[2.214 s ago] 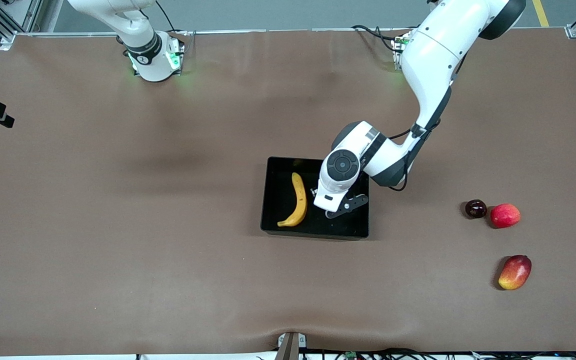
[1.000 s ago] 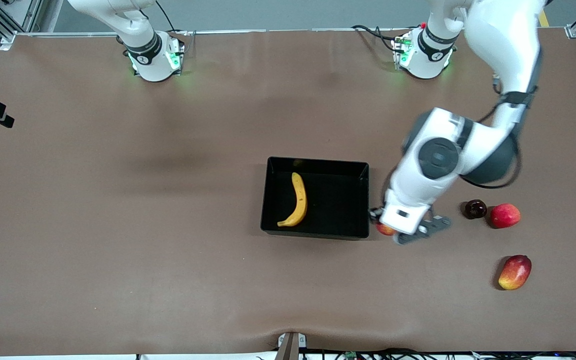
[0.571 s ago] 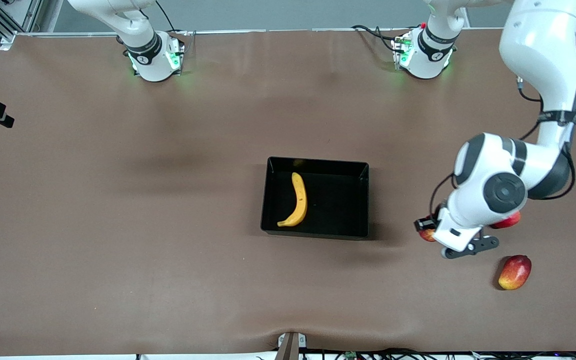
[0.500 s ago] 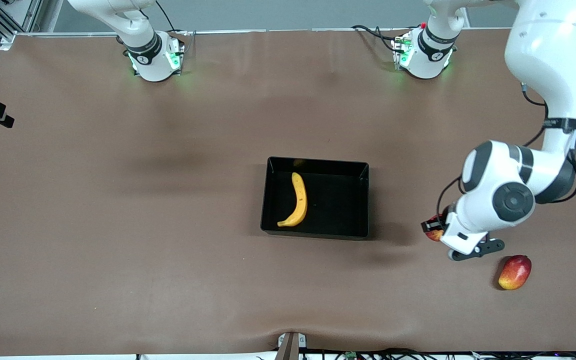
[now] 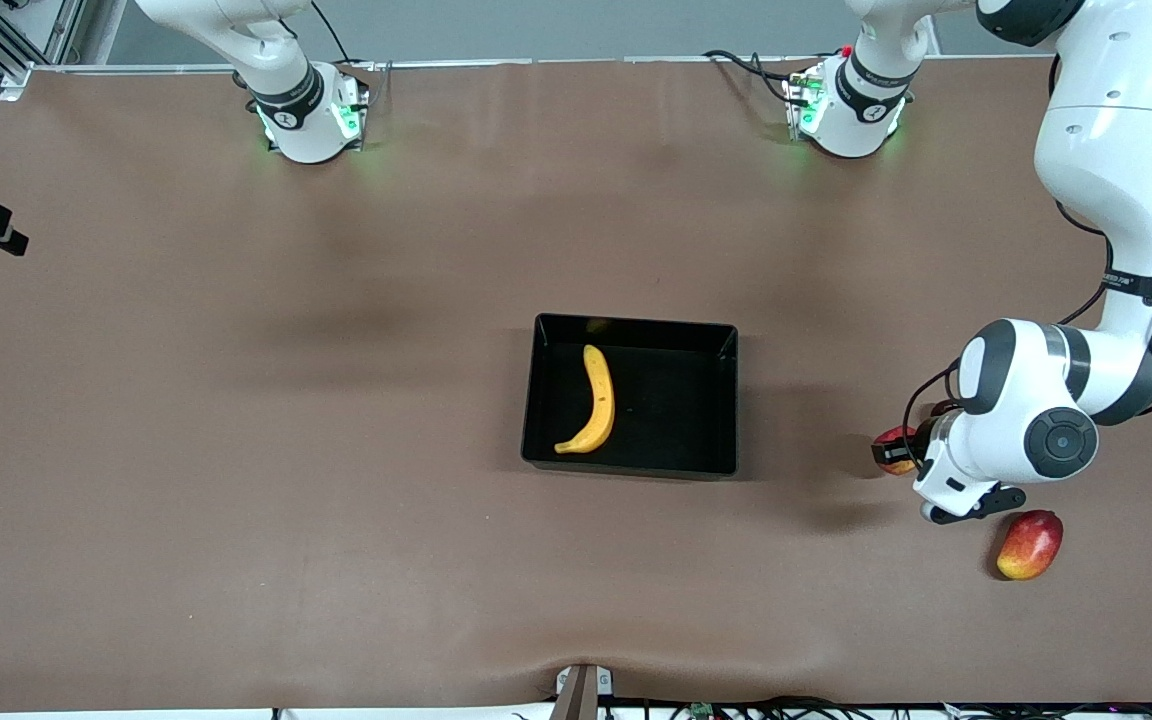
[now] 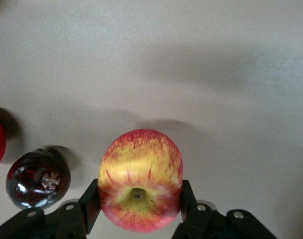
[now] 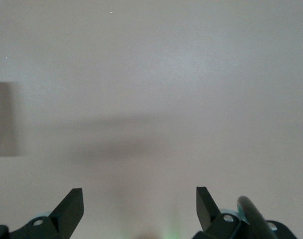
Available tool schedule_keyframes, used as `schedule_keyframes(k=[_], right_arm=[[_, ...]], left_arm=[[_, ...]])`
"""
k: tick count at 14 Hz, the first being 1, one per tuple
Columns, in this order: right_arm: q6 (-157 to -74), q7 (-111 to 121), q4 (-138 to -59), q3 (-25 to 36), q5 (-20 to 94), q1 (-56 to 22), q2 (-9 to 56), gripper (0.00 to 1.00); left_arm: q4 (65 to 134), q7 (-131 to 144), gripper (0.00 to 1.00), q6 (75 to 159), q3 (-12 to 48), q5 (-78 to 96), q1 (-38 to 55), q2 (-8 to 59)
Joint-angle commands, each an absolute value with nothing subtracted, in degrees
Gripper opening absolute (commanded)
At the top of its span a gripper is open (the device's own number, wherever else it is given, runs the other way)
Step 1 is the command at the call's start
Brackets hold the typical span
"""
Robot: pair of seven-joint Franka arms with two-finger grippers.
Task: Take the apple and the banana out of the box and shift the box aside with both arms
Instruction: 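Carry the apple out of the tray and release it beside the plum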
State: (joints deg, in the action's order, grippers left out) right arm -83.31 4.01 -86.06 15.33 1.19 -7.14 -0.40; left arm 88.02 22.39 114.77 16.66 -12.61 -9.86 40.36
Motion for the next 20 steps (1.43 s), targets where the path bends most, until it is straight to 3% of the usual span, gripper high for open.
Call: schedule_keyframes(k=[1,2,3,4,6,7,14,20], right_arm=[[-82.97,3.52,-85.34,15.21,1.32,-7.03,-0.44,1.0],[-82.97,3.52,-85.43,15.21,1.32,-7.03,-0.44,1.0],[-82.97,3.52,-85.43,15.21,1.32,-6.94,-0.35,1.0],[-82.97,3.52,-85.43,15.21,1.32,-6.86,-0.44,1.0],[-82.97,3.52,-85.43,15.21,1.32,-6.86,-0.35,1.0],[-82.97,3.52,-85.43,15.21,1.32,-6.86,-0.35,1.0],[-82.97,3.52,-85.43,15.21,1.32,-6.86,-0.35,1.0],[-82.97,3.52,-85.43,15.21,1.32,-6.77,-0.35,1.0]], left_arm=[[89.91,21.88,0.0,116.1,17.31,-15.11,-10.46,39.98],[89.83,21.88,0.0,116.36,17.31,-15.2,-10.46,40.25],[89.74,21.88,0.14,116.89,17.31,-15.12,-10.37,40.6],[89.48,21.88,0.37,116.89,17.31,-15.12,-10.28,40.69],[89.03,21.88,0.94,116.89,17.31,-15.12,-10.28,40.52],[88.34,22.15,1.0,116.89,17.31,-14.77,-10.2,40.52],[84.64,22.85,1.0,115.93,18.19,-14.42,-8.44,35.43],[84.12,35.56,1.0,115.93,25.4,-14.85,0.32,33.83]])
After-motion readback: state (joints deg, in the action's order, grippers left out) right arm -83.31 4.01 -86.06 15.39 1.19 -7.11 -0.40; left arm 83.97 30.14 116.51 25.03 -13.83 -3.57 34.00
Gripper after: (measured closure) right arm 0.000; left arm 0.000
